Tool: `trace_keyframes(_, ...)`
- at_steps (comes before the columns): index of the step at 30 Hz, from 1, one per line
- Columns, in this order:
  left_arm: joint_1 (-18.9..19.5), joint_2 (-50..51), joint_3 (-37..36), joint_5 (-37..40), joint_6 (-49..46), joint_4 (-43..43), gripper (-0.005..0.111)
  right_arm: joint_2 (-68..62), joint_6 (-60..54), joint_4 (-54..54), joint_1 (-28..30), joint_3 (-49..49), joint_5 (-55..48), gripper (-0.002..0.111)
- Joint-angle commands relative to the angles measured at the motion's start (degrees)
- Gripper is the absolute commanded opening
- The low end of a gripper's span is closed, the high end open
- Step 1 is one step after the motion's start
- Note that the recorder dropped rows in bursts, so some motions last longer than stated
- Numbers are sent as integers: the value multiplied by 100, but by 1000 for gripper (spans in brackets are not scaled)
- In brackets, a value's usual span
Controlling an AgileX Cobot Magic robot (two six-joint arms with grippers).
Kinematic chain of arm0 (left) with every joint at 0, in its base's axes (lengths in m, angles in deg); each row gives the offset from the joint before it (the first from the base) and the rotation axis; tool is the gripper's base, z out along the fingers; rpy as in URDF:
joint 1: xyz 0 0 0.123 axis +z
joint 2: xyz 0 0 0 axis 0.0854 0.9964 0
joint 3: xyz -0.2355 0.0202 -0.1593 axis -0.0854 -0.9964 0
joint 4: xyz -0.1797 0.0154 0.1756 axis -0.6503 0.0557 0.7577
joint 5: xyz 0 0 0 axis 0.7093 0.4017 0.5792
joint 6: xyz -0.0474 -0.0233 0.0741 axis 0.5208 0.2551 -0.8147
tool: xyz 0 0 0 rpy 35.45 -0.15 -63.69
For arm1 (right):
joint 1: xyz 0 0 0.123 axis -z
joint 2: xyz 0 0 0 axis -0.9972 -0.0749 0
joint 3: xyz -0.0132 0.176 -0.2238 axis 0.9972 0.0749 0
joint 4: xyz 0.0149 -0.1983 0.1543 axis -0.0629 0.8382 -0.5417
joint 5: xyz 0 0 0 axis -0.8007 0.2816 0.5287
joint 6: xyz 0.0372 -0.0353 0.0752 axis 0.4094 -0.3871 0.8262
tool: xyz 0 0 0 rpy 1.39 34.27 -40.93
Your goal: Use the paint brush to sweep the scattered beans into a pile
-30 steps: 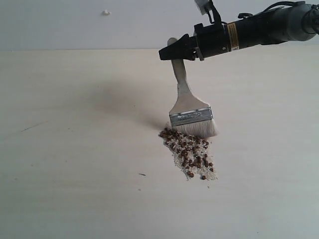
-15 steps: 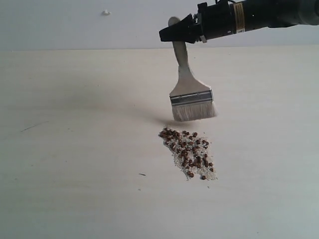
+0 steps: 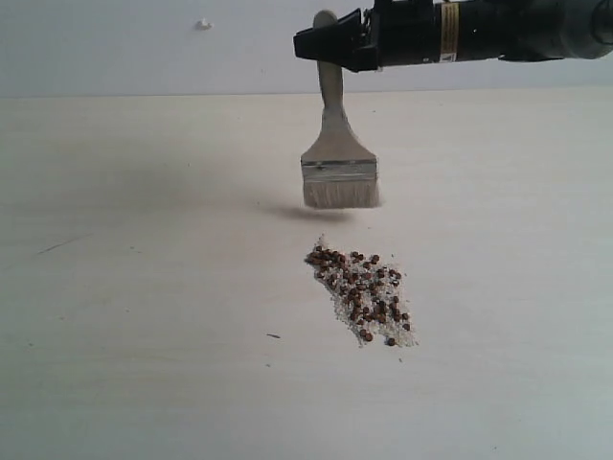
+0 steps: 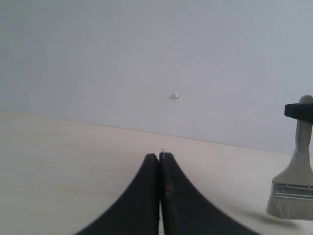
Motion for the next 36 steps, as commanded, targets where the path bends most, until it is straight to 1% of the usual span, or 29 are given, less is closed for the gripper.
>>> trace_keyframes(1, 2, -22, -19, 2, -3, -19, 0, -280, -87, -24, -76, -20, 0, 0)
trace_keyframes(7, 2, -22, -19, 2, -3, -19, 0, -355, 577, 343, -76, -20, 0, 0)
trace_keyframes(14, 2, -22, -19, 2, -3, -19, 0, -304, 1523, 530, -76, -20, 0, 0)
trace_keyframes(19, 2, -22, -19, 2, -3, -19, 0, -304, 1807, 796, -76, -20, 0, 0)
trace_keyframes(22, 2, -22, -19, 2, -3, -19, 0, -291, 1785, 770, -76, -20, 0, 0)
trace_keyframes(27, 2, -22, -19, 2, -3, -19, 0, -51, 1192, 732, -76, -20, 0, 0)
trace_keyframes(36, 2, -22, -19, 2, -3, -19, 0, 491, 1107, 795, -76, -20, 0, 0)
